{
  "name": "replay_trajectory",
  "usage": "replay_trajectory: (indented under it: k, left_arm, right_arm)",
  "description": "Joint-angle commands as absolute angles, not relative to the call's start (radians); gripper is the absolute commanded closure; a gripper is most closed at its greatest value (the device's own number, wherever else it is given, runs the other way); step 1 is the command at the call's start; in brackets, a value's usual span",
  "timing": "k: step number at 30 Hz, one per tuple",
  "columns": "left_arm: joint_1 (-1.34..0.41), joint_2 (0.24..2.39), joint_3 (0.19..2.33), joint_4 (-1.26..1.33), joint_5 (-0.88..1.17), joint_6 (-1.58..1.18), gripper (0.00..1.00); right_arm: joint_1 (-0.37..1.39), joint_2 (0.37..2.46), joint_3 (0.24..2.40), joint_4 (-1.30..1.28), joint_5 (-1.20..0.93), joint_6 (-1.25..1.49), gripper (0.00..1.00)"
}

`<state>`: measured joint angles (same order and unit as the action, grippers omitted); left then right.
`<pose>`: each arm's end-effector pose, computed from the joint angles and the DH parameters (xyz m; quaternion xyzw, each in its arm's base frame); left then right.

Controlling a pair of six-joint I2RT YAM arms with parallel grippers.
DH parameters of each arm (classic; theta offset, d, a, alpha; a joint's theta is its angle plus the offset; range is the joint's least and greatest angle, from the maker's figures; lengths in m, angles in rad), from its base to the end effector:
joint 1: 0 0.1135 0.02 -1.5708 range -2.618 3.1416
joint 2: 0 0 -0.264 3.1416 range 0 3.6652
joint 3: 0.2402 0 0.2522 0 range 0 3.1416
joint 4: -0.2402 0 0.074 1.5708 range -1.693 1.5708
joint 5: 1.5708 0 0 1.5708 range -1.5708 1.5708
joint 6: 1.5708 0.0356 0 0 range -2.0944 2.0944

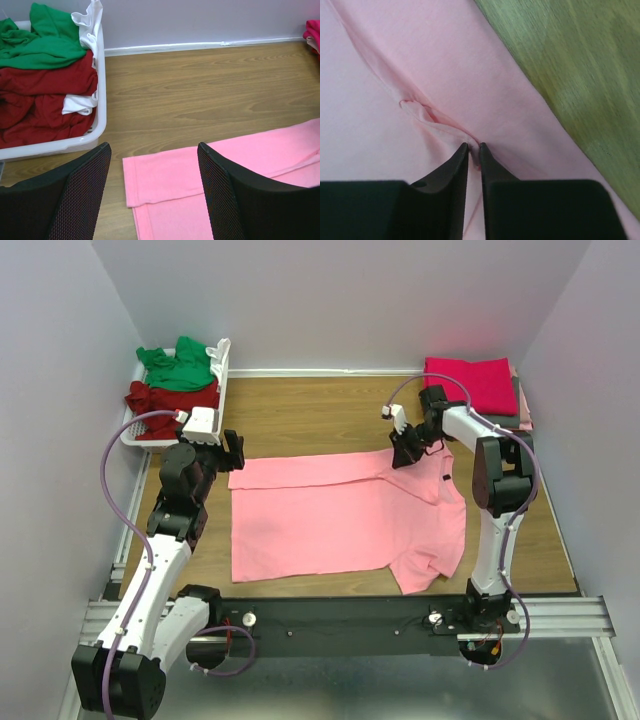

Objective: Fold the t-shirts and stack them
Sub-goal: Fold the tshirt

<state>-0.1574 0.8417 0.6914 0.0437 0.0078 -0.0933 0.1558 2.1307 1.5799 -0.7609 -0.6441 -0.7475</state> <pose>0.2017 -0.0323 0.3214 0.0264 0.7433 -0.0864 0.6628 0.4181 0.0873 0.1611 -0.4473 0.8285 0.2645 0.2087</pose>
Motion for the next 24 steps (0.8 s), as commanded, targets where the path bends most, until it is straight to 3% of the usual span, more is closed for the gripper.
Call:
replay_trajectory:
  k: [1,5,24]
  left_arm:
    - [-0.161,0.845,0.692,0.061,-0.005,-0.092,0.22]
    - [-0.161,0.845,0.692,0.063,-0.005,-0.092,0.22]
    - [-0.161,0.845,0.693,0.063,-0.005,-0.091,0.23]
  right_arm:
    - [0.158,2.108,1.592,-0.781,-0.629,-0.746,0.85]
    - [0.158,2.069,1.575,-0.781,-0.64,-0.735,0.96]
    - [0.198,1.882,1.338,-0.818,-0.764,-0.722,0.99]
